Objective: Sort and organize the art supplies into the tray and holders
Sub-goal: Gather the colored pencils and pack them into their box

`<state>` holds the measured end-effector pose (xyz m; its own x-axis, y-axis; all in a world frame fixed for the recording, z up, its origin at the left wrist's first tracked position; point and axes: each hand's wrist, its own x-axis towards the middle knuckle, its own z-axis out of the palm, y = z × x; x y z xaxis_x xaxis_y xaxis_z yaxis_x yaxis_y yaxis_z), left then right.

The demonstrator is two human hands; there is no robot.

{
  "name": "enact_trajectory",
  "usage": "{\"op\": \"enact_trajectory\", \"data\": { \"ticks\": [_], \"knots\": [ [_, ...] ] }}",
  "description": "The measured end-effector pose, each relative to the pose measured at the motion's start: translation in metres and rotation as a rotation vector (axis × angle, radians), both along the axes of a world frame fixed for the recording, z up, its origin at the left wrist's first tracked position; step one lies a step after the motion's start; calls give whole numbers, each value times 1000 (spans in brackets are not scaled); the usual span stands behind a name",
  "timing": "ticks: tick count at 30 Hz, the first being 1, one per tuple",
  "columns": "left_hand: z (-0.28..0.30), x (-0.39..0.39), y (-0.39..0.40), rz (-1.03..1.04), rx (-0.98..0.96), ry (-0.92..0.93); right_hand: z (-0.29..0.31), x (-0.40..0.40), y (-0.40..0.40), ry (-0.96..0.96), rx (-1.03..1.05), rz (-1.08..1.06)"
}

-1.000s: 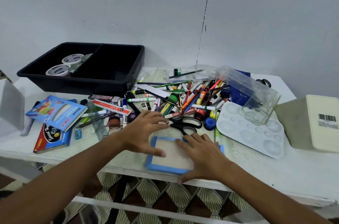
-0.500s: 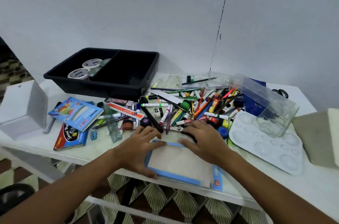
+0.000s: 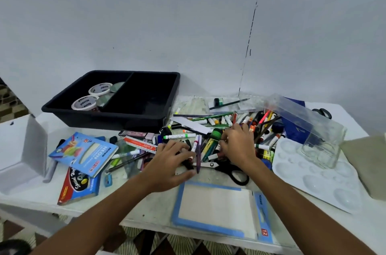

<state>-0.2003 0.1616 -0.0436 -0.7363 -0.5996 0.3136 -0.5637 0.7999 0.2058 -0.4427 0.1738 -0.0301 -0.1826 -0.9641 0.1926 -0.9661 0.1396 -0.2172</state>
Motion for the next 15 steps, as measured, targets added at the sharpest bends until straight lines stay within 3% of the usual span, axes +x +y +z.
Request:
{"op": "enact_trajectory", "data": {
  "ticks": [9, 11, 15],
  "knots": [
    [11, -47, -41, 42, 22, 286, 83, -37, 16, -1497, -479, -34],
    [14, -62, -48, 33, 73, 312, 96, -51, 22, -1660, -557, 54],
    [15, -97, -54, -24, 178, 287, 100, -73, 34, -1676, -629, 40]
  ]
}}
